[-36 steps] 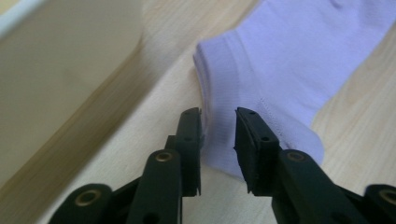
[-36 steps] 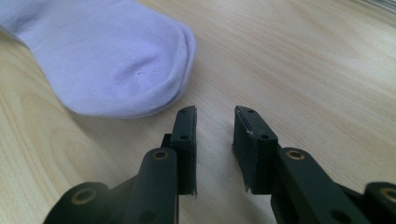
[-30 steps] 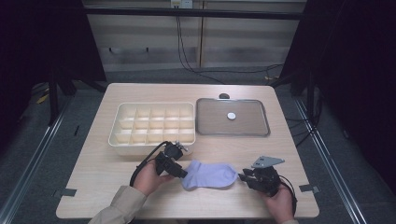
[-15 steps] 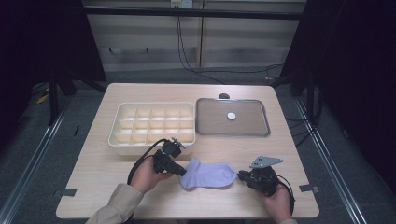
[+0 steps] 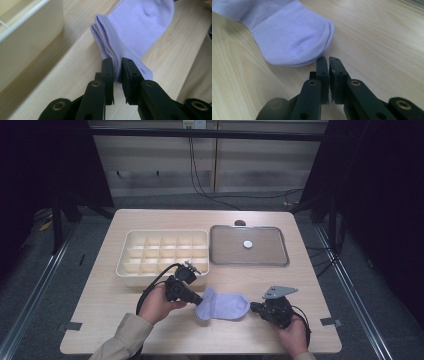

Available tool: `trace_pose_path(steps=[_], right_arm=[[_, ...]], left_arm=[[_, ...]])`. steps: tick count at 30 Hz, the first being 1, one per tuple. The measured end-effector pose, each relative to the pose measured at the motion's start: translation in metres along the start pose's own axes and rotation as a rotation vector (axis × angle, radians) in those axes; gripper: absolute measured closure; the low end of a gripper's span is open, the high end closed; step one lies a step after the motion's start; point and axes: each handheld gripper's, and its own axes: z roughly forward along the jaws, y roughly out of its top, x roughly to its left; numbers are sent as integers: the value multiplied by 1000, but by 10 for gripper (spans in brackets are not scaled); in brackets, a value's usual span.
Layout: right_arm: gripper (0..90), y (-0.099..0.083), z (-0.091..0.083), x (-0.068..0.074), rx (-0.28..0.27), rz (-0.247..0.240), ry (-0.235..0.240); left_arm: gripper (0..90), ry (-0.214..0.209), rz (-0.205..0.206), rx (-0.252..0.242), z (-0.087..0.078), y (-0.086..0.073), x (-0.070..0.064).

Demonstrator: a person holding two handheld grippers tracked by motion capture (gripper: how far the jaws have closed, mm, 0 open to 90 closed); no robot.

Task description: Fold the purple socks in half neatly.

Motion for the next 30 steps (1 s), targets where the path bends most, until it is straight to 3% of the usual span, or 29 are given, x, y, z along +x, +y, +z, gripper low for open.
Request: trace_pose_path(steps=[6, 10, 14, 20, 22, 24, 29, 30], right_arm=[[859, 4, 4, 2, 5, -7, 7], [857, 5, 5, 1, 10, 12, -5], [850, 5, 7, 0, 13, 11, -2], [850, 5, 8, 0, 13, 10, 1], [849, 5, 9, 0, 11, 0, 4], [850, 5, 8, 1, 12, 0, 6], [849, 5, 9, 1, 15, 1, 8], [849, 5, 9, 1, 9, -3, 10]], left_arm=[[805, -4, 6, 11, -3, 3, -3], [787, 8, 2, 12, 1, -1, 2], [778, 24, -35, 10, 4, -7, 11], [753, 88, -69, 2, 12, -10, 24], [691, 111, -85, -9, 12, -13, 27], [701, 105, -88, 7, 14, -15, 28], [665, 138, -107, 2, 13, -22, 29], [665, 161, -114, 10, 15, -23, 30]])
